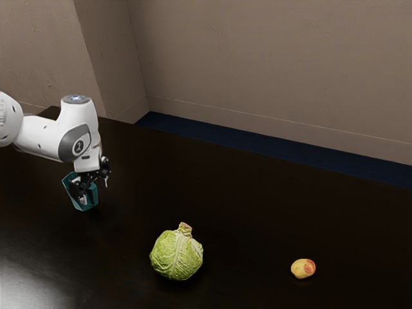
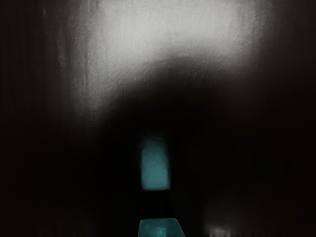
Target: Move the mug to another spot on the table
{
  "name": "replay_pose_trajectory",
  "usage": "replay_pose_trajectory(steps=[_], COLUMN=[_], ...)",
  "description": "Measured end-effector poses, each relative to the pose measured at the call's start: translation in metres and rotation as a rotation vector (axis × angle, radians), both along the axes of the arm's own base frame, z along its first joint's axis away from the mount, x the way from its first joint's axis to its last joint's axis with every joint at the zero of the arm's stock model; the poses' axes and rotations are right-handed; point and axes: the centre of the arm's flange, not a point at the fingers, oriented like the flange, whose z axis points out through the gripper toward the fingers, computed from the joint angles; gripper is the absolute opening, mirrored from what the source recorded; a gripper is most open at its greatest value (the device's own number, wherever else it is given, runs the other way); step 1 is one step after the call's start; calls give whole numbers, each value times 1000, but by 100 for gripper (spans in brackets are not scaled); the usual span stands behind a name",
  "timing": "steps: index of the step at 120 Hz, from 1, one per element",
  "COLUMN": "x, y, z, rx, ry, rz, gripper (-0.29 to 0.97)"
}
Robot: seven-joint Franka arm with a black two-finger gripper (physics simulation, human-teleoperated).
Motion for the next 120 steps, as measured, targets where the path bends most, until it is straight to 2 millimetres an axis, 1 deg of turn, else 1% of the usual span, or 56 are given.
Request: replay_pose_trajectory(steps=[12,26,52,59,76,81,100,109,120], x=[1,0,3,5,7,8,11,18,21], y=[1,8,6,5,4,2,-4,-14,-27], z=[-2,-4,-2,0,3,5,12,23,27], rx=[1,4,4,5,8,10,25,63,94], ry=[-7,-14,-30,-37,-51,-54,-59,-52,-30], rz=[-7,1,-6,-6,4,3,3,-28,-48], gripper=[62,56,33,25,15,11,4,4,2])
